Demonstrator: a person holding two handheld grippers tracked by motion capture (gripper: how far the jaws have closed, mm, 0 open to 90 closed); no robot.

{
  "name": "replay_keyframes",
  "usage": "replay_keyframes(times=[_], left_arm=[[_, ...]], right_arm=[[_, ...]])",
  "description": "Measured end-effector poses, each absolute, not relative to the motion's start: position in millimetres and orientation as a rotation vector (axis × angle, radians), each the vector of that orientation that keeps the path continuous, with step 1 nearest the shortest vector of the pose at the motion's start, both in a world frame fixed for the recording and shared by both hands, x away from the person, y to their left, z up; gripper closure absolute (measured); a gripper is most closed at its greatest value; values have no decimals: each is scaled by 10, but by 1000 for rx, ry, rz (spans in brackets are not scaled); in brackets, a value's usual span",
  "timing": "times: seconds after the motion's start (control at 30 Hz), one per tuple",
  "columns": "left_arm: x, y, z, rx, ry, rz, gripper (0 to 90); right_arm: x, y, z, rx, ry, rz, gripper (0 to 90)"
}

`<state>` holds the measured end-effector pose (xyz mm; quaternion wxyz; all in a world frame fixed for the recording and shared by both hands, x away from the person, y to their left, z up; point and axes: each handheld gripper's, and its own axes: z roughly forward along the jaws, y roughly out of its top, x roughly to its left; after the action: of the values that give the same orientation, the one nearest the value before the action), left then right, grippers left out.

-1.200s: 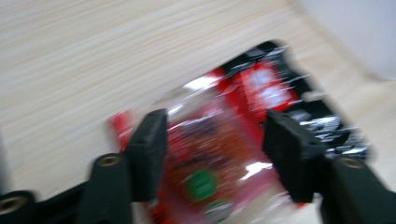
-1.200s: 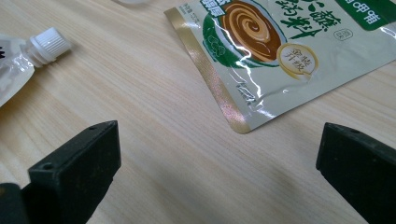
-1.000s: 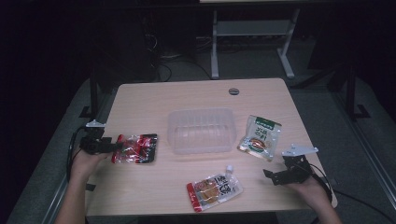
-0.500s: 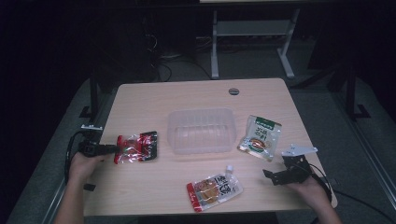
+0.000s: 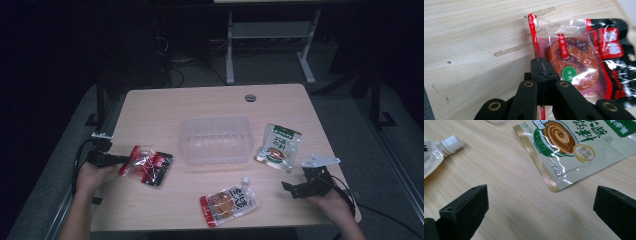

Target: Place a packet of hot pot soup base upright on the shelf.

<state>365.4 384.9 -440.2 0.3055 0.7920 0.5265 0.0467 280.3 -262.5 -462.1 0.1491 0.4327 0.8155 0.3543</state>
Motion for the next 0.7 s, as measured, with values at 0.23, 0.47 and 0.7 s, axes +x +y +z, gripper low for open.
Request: replay_keyframes(times=[0.23, 0.47, 0.7], left_arm=[[3450, 3726, -4368, 2103, 1352, 90, 900], [3240, 3557, -4358, 2108, 1315, 85, 900], [3197, 3232, -4413, 2107, 1275, 53, 900]], right_arm=[[2744, -2512, -4529, 1190, 2343, 1078, 48], [2698, -2271, -4410, 1101, 2396, 1137, 109], [2695, -1969, -4339, 998, 2468, 1178, 132]])
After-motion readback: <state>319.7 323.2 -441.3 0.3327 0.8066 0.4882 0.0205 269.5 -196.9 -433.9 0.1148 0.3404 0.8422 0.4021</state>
